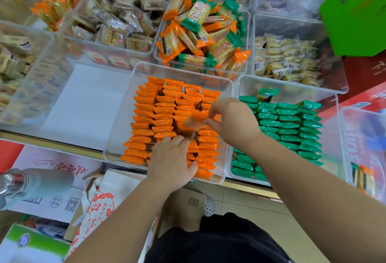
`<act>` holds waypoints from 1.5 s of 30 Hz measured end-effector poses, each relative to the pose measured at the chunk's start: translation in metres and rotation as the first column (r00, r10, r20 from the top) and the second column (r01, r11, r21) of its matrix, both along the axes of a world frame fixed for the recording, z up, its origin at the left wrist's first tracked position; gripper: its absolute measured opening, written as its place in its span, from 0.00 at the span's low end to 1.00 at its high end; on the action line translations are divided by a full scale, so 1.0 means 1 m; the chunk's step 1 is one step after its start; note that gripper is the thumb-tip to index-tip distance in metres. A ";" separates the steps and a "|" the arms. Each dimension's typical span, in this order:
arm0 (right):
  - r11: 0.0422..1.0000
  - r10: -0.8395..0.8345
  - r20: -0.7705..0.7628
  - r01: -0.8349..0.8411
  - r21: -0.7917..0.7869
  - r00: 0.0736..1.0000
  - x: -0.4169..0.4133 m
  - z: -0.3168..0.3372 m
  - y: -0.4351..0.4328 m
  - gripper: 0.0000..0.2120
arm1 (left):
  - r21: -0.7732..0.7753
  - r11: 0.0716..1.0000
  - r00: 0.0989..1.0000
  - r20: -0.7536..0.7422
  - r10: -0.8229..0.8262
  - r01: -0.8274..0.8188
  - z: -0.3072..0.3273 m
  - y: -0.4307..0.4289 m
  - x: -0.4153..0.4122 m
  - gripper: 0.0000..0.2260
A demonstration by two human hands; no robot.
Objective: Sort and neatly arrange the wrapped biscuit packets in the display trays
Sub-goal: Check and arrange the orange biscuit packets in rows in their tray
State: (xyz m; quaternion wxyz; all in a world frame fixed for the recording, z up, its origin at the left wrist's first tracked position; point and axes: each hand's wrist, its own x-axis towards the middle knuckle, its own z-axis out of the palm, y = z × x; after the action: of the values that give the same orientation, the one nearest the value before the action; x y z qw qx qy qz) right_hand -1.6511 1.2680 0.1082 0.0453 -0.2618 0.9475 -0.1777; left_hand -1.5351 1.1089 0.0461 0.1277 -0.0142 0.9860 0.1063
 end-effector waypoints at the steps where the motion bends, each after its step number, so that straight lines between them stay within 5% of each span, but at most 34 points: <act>1: 0.996 -0.040 0.017 0.041 -0.076 0.999 0.003 0.005 0.008 0.10 | -0.014 1.000 1.000 -0.010 -0.021 0.021 0.001 0.000 -0.003 0.25; 4: 0.968 -0.126 0.079 0.140 -0.209 0.989 0.015 0.017 0.034 0.10 | -0.068 0.994 0.996 0.001 -0.085 0.085 0.001 -0.004 -0.010 0.25; 11: 0.937 -0.213 0.187 0.254 -0.240 0.959 0.048 0.019 0.077 0.10 | -0.179 0.972 0.987 0.076 -0.139 0.151 0.004 -0.003 -0.014 0.27; 18: 0.833 -0.259 0.439 0.429 -0.350 0.860 0.070 0.020 0.088 0.10 | -0.166 0.983 0.995 0.074 -0.063 0.074 0.015 0.001 -0.007 0.26; 21: 0.788 -0.220 0.508 0.459 -0.411 0.833 0.078 0.026 0.086 0.10 | -0.100 0.995 0.999 0.047 -0.025 0.030 0.026 0.003 0.002 0.24; 24: 0.710 -0.141 0.600 0.503 -0.494 0.788 0.091 0.034 0.084 0.11 | 0.197 0.975 0.991 -0.067 0.116 -0.101 0.043 0.003 0.023 0.20; 25: 0.680 -0.114 0.632 0.524 -0.513 0.766 0.098 0.036 0.083 0.11 | 0.354 0.917 0.975 -0.058 0.215 -0.181 0.052 0.005 0.033 0.19; 27: 0.631 -0.065 0.683 0.561 -0.537 0.727 0.112 0.041 0.080 0.11 | 0.655 0.641 0.895 0.133 0.425 -0.401 0.072 0.013 0.051 0.16; 29: 0.616 -0.019 0.713 0.569 -0.544 0.701 0.126 0.046 0.079 0.10 | 0.771 0.328 0.787 0.338 0.516 -0.546 0.092 0.021 0.069 0.15; 31: 0.599 0.027 0.735 0.577 -0.555 0.678 0.138 0.051 0.077 0.09 | 0.811 0.199 0.744 0.370 0.556 -0.551 0.102 0.024 0.086 0.14; 35: 0.558 0.074 0.750 0.596 -0.578 0.657 0.151 0.060 0.074 0.08 | 0.847 0.063 0.687 0.382 0.619 -0.528 0.116 0.020 0.108 0.10; 41: 0.411 0.298 0.801 0.688 -0.598 0.518 0.156 0.073 0.074 0.06 | 0.874 0.079 0.692 0.320 0.647 -0.479 0.131 0.013 0.119 0.07; 45: 0.328 0.290 0.757 0.682 -0.654 0.586 0.159 0.073 0.073 0.06 | 0.871 -0.063 0.688 0.427 0.587 -0.487 0.136 0.015 0.118 0.07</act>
State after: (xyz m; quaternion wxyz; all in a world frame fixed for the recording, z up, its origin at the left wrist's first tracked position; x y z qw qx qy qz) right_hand -1.4921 1.3407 0.1810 0.2684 0.0050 0.5723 -0.7748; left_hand -1.4166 1.1240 0.1820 0.0141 -0.3142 0.6080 0.7290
